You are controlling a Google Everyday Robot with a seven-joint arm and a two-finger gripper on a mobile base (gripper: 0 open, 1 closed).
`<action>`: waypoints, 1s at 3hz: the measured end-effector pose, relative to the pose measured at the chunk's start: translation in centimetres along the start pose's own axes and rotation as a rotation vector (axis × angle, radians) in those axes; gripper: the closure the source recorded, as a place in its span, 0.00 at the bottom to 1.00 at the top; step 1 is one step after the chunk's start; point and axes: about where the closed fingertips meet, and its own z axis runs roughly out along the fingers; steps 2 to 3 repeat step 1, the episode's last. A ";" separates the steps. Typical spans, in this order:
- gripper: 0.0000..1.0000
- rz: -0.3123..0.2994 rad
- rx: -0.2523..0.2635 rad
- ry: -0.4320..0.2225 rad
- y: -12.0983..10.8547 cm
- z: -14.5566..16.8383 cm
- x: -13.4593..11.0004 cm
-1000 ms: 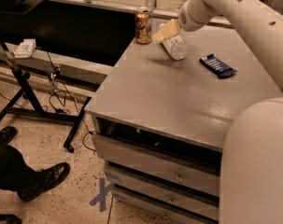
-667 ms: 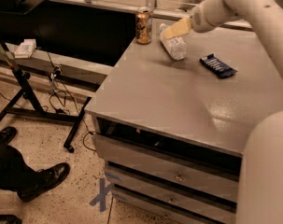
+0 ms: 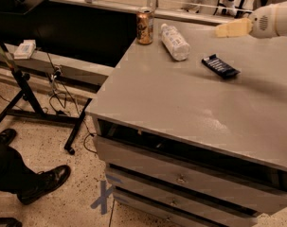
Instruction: Move blue plastic bottle near orange can
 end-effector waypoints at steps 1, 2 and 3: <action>0.00 -0.001 0.000 -0.019 -0.5 -1.6 -0.1; 0.00 -0.001 0.000 -0.019 -0.5 -1.6 -0.1; 0.00 -0.001 0.000 -0.019 -0.5 -1.6 -0.1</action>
Offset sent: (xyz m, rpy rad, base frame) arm 0.0000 0.0000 0.0000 0.0000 0.0000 0.0000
